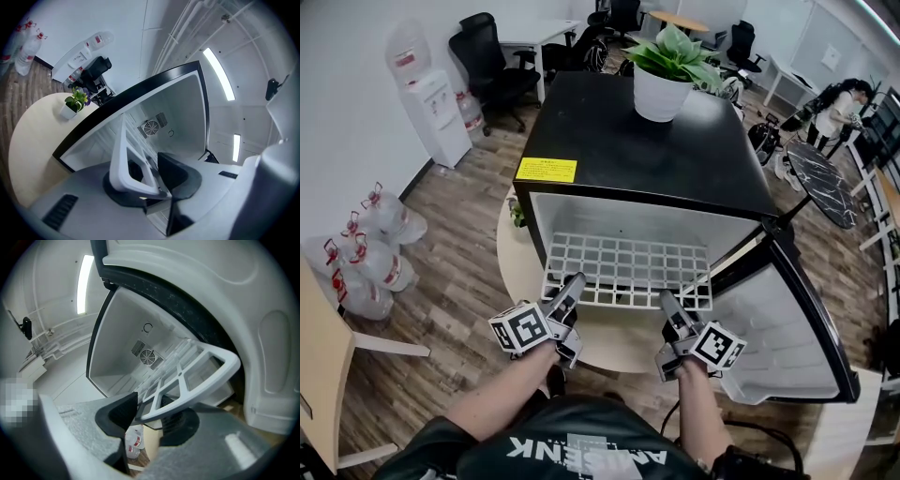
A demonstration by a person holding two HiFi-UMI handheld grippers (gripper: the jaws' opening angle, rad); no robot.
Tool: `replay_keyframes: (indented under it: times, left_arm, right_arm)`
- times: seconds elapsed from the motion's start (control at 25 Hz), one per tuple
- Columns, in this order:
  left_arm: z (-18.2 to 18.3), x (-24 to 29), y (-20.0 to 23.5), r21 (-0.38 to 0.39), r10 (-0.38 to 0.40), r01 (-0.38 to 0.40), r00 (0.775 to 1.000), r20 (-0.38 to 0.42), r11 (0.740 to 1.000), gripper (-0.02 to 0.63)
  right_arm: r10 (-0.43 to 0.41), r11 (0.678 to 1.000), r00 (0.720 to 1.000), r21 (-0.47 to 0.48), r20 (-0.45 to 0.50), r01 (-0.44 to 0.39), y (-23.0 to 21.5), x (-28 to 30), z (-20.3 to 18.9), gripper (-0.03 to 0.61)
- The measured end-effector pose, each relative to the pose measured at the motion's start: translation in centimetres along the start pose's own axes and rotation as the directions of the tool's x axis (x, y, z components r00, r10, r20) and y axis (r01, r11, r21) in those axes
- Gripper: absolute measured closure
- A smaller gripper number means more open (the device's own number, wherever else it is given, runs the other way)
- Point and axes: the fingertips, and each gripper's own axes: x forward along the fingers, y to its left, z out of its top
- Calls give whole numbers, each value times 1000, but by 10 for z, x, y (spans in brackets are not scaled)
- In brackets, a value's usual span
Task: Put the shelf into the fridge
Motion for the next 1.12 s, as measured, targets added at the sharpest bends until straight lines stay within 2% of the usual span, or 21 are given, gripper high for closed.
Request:
replay_keyframes:
  times: [0.16, 0.36, 0.52, 0.64, 0.76, 0.84, 0.92, 1.04, 1.12]
  left_arm:
    - [4, 5, 5, 23, -2, 2, 1000, 7, 1000, 522]
    - [7, 10, 7, 23, -3, 3, 1000, 7, 1000, 522]
    - [12, 17, 1, 30, -23, 23, 1000, 2, 999, 518]
    - [6, 16, -4, 83, -47, 50, 998, -41, 995, 514]
    - [-10, -2, -9, 153, -68, 79, 995, -73, 985, 477]
    - [-16, -9, -12, 200, -61, 75, 995, -76, 977, 477]
    - [-17, -9, -13, 252, -36, 55, 996, -81, 966, 480]
    - [-17, -6, -12, 286, -21, 43, 997, -80, 957, 479]
    - [-14, -2, -10, 288, -26, 45, 997, -71, 956, 483]
  right_arm:
    - [-67, 996, 998, -51, -8, 67, -11, 2, 4, 443]
    - [-11, 1000, 1000, -3, 17, 11, -5, 11, 6, 443]
    - [-53, 998, 998, -30, 26, 54, -7, 14, 18, 445]
    - [-50, 999, 998, -21, 35, 50, -9, 17, 22, 446]
    - [-31, 999, 999, 14, 43, 31, -11, 19, 18, 446]
    - [-13, 999, 998, 45, 53, 11, -7, 24, 20, 449]
    - [-27, 999, 998, 26, 51, 25, -7, 26, 25, 449]
    - [2, 997, 998, 71, 57, -6, -5, 29, 23, 449]
    - [8, 998, 998, 67, 62, -13, -7, 33, 25, 449]
